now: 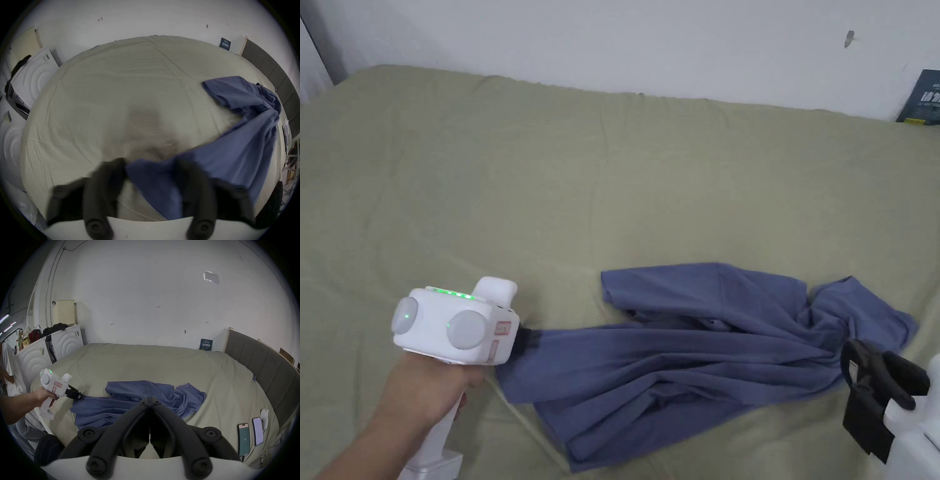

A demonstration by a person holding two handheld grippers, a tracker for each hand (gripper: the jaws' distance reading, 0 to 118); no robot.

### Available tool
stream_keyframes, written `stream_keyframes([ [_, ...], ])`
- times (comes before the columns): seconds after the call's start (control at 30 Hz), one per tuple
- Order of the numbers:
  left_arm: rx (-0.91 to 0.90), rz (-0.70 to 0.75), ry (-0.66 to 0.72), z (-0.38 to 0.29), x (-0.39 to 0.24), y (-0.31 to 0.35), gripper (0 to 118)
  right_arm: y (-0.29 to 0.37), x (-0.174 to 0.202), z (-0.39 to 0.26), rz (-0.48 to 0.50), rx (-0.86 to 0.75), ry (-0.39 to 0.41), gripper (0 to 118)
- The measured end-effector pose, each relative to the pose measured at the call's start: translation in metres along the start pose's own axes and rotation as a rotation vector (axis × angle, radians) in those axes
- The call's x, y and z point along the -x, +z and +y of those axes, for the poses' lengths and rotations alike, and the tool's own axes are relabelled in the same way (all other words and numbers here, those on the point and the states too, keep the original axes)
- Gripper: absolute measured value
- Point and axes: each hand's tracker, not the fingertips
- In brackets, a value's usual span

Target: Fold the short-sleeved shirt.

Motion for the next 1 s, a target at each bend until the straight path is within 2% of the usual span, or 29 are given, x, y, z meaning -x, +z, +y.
stream_keyframes([
  [0.07, 0.004, -0.048, 0.017, 0.003, 0.014, 0.01, 3, 0.0, -0.004, 0.001, 0.002, 0.007, 0.0, 0],
  [0.1, -0.05, -0.295, 0.361, -0.001, 0.007, 0.012, 2, 0.0, -0.007, 0.0, 0.003, 0.011, 0.002, 0],
  [0.13, -0.091, -0.278, 0.348, 0.001, 0.011, 0.023, 2, 0.0, -0.01, 0.0, 0.002, 0.014, 0.005, 0],
  [0.17, -0.138, -0.171, 0.231, 0.005, 0.017, 0.037, 2, -0.001, -0.014, 0.0, -0.007, 0.016, 0.012, 0],
  [0.37, -0.183, -0.234, 0.197, 0.01, 0.01, 0.067, 2, -0.028, -0.054, 0.001, -0.061, 0.074, 0.0, 0],
  [0.5, -0.199, -0.206, 0.138, 0.002, -0.012, 0.085, 2, -0.073, -0.109, 0.005, -0.142, 0.179, 0.06, 0],
  [0.57, -0.202, -0.232, 0.152, -0.002, -0.015, 0.087, 2, -0.109, -0.145, 0.012, -0.178, 0.228, 0.054, 1],
  [0.6, -0.206, -0.225, 0.149, 0.0, -0.007, 0.082, 2, -0.129, -0.164, 0.016, -0.186, 0.239, 0.04, 5],
  [0.63, -0.205, -0.198, 0.128, -0.001, -0.007, 0.082, 2, -0.159, -0.189, 0.012, -0.19, 0.267, 0.027, 17],
  [0.7, -0.197, -0.197, 0.128, -0.004, -0.01, 0.081, 2, -0.211, -0.215, 0.019, -0.217, 0.365, 0.037, 86],
  [0.73, -0.193, -0.202, 0.129, -0.006, -0.006, 0.077, 2, -0.232, -0.222, 0.019, -0.214, 0.405, 0.052, 112],
  [0.77, -0.196, -0.204, 0.137, -0.007, -0.005, 0.075, 2, -0.249, -0.223, 0.024, -0.216, 0.401, 0.097, 118],
  [0.83, -0.194, -0.216, 0.145, -0.007, -0.001, 0.07, 2, -0.284, -0.226, 0.017, -0.237, 0.469, 0.165, 118],
  [1.0, -0.18, -0.187, 0.192, -0.004, -0.01, 0.06, 2, -0.331, -0.222, -0.015, -0.173, 0.608, 0.213, 118],
])
